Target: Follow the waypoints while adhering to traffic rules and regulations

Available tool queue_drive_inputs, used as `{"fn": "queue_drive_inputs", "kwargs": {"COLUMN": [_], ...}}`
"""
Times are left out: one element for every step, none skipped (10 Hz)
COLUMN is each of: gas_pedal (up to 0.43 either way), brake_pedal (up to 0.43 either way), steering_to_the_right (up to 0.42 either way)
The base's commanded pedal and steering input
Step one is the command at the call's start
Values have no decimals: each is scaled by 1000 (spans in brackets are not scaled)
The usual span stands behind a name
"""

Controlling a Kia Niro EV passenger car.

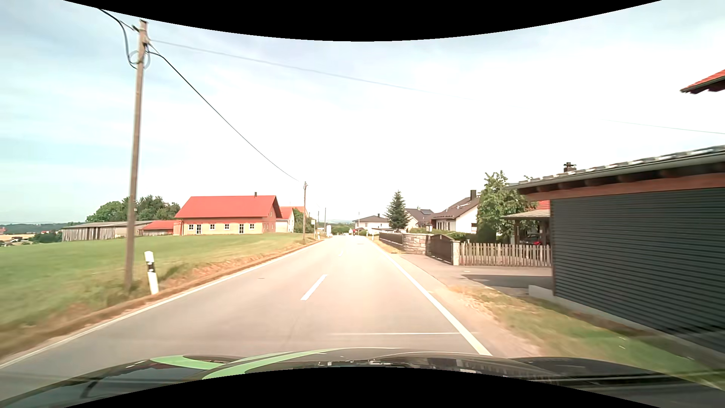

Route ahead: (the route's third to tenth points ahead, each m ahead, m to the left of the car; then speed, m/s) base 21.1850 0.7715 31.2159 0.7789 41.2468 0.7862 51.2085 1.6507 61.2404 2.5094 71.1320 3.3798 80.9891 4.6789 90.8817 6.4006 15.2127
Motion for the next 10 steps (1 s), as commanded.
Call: {"fn": "queue_drive_inputs", "kwargs": {"gas_pedal": [0,0,0,0,0,0,0,0,0,0], "brake_pedal": [79,134,152,171,195,213,220,226,232,232], "steering_to_the_right": [-7,-7,-8,-7,-8,-6,-5,-5,-5,-5]}}
